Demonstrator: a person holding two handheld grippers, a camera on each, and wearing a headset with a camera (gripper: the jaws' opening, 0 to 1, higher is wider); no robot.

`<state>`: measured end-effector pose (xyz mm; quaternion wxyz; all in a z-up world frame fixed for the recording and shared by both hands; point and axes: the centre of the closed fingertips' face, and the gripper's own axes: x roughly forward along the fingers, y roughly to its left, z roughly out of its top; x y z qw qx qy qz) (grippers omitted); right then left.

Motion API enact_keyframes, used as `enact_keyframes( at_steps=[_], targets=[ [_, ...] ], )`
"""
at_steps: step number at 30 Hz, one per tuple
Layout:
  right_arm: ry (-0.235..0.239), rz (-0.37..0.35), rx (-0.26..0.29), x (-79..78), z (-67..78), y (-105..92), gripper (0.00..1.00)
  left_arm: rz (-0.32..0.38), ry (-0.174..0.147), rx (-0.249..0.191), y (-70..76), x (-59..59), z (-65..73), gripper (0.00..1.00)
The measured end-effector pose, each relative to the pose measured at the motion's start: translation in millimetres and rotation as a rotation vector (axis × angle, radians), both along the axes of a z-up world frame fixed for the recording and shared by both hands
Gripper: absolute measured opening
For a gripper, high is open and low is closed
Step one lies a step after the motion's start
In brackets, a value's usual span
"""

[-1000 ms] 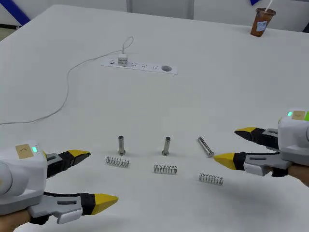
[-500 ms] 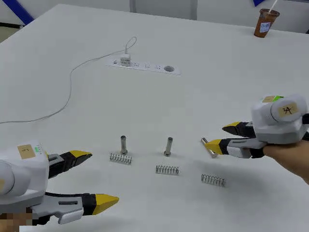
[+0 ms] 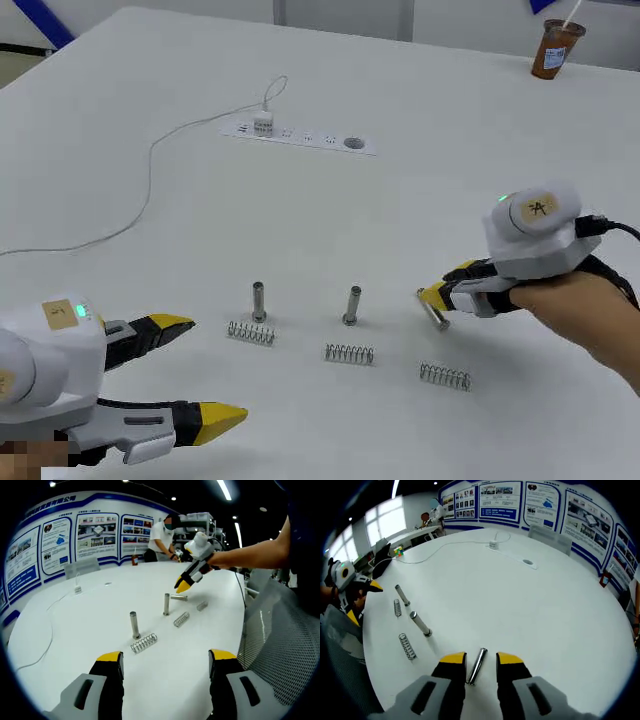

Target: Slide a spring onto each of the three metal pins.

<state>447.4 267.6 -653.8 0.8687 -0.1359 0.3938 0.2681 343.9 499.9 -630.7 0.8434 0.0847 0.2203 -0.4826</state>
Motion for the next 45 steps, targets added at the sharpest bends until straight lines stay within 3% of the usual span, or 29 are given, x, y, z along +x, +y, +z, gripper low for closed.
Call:
enact_keyframes(
  at_steps=[16, 45],
  targets=[
    [0.121, -0.073, -0.057, 14.5, -24.0, -5.8, 0.15, 0.002, 0.017, 0.0, 1.2, -1.0, -4.1, 0.69],
    [0.189, -0.094, -0.075, 8.9, -28.6, -4.0, 0.11, -0.001, 0.03, -0.011, 0.1, 0.0, -7.3, 0.66]
  ],
)
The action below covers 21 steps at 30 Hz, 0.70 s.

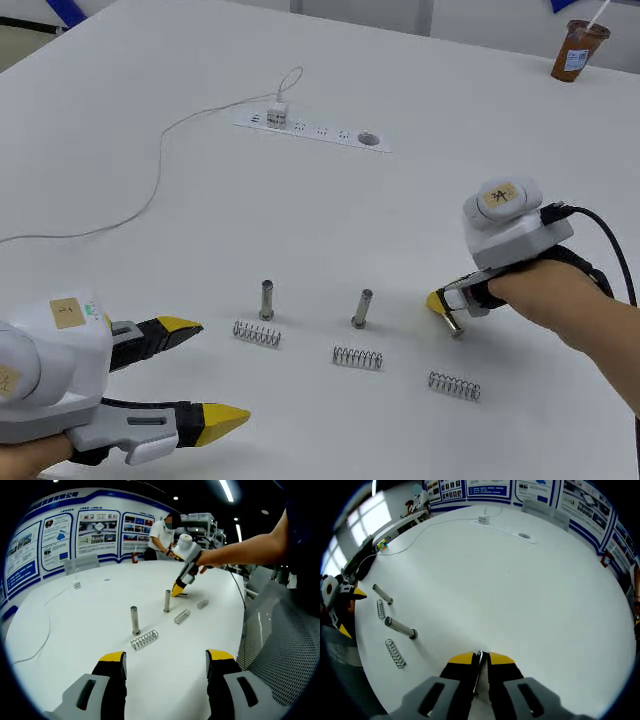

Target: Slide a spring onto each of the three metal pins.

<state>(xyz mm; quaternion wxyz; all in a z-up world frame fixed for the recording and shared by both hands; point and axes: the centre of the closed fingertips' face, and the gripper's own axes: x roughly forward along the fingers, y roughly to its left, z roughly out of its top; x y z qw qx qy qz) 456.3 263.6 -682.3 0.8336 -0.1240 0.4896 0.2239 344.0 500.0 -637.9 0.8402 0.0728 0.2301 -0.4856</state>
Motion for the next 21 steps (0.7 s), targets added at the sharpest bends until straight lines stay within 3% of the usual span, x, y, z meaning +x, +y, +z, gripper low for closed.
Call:
enact_keyframes(
  at_steps=[5, 21],
  targets=[
    [-0.001, -0.003, 0.003, -1.9, 0.6, 0.6, 0.11, 0.004, -0.001, 0.0, 0.8, 1.8, 0.5, 0.65],
    [0.025, -0.007, -0.056, 0.0, -0.9, 0.1, 0.09, 0.003, 0.002, 0.008, 1.9, 1.5, -2.1, 0.64]
  ],
)
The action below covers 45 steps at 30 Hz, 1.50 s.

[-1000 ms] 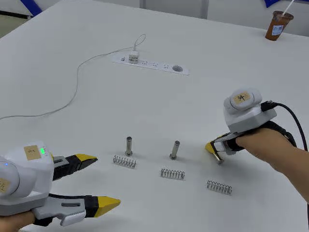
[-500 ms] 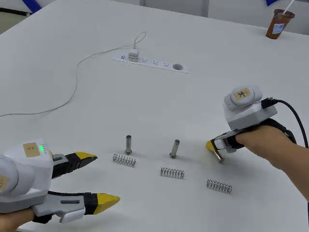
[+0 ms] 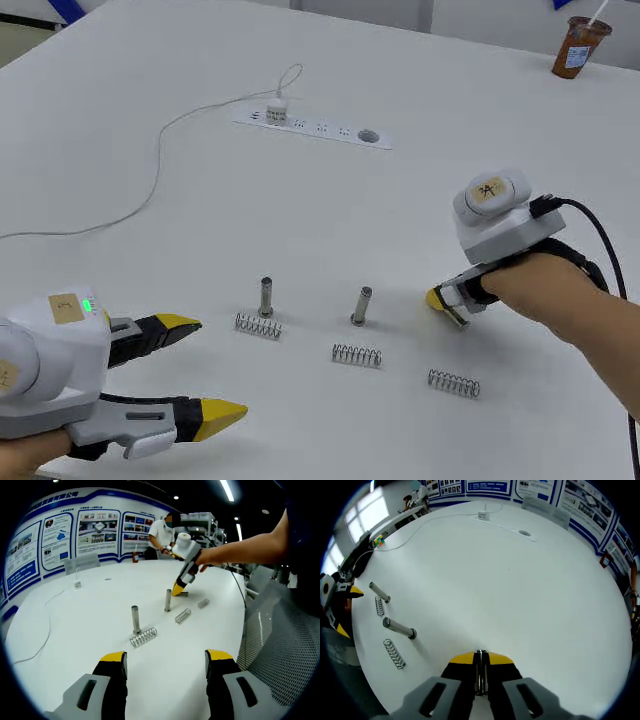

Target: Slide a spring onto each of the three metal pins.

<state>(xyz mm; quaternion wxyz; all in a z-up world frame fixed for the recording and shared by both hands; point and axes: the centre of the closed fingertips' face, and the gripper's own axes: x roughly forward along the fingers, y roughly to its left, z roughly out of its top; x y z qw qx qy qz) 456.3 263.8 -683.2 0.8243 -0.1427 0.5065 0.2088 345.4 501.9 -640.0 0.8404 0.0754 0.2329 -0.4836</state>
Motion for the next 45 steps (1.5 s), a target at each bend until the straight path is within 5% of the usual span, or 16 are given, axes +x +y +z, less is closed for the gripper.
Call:
enact_keyframes(
  at_steps=[7, 23, 45],
  targets=[
    [-0.033, -0.013, 0.023, -1.5, 0.8, -3.4, 0.08, 0.002, -0.007, 0.002, -0.5, 1.0, 2.5, 0.64],
    [-0.147, -0.033, 0.08, -25.5, 38.9, -7.0, 0.09, -0.012, -0.039, 0.006, -5.6, -0.2, 14.9, 0.63],
    [-0.232, -0.034, 0.138, -46.1, 47.8, -6.1, 0.09, -0.018, -0.058, 0.016, -6.7, -4.5, 22.2, 0.63]
  ],
)
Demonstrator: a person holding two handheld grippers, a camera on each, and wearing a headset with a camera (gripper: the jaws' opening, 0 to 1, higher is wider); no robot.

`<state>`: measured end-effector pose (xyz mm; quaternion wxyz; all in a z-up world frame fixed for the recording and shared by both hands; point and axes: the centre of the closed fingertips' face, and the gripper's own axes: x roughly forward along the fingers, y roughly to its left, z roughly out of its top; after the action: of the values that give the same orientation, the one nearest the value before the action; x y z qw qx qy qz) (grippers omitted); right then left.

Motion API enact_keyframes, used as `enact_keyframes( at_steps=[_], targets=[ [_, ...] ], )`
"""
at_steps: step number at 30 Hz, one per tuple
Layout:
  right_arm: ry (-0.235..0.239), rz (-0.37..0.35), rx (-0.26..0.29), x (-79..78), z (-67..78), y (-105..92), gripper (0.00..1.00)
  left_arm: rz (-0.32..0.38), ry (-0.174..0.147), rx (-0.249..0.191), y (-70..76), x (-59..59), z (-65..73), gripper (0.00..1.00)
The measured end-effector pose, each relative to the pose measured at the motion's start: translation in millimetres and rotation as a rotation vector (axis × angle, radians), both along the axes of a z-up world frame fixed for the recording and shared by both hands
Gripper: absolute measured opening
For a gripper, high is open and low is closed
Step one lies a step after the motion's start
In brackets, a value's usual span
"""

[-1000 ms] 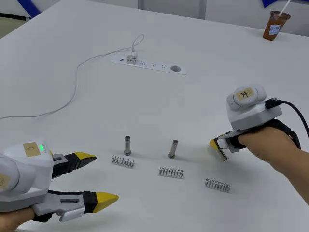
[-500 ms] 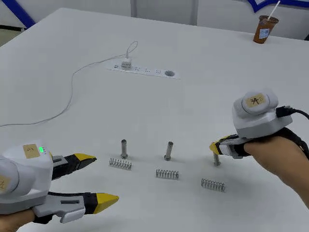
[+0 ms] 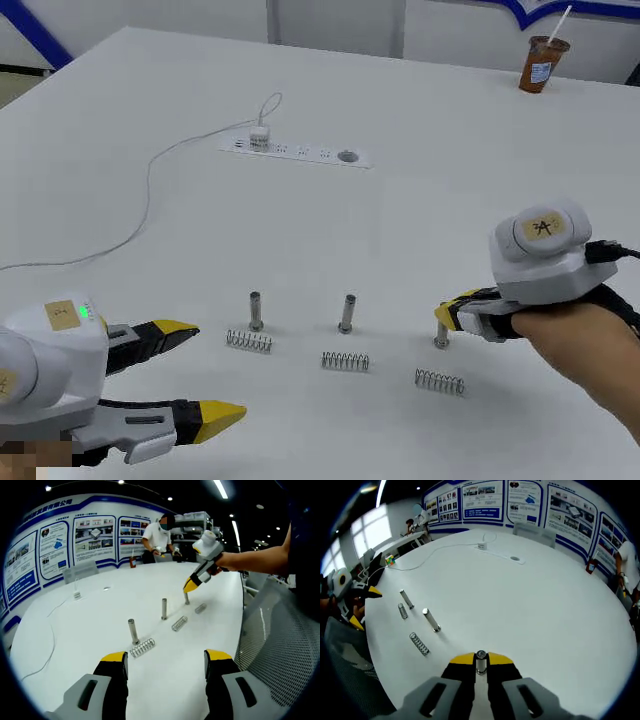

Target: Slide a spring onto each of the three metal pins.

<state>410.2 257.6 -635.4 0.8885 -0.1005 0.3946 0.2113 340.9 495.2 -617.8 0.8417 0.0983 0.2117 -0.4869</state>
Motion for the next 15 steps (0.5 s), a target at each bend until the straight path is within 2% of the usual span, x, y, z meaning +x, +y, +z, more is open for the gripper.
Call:
enact_keyframes(
  at_steps=[15],
  targets=[
    [-0.054, 0.016, 0.035, -3.3, 0.1, 2.1, 0.09, 0.001, 0.004, 0.0, -1.2, -1.7, -0.6, 0.63]
  ],
)
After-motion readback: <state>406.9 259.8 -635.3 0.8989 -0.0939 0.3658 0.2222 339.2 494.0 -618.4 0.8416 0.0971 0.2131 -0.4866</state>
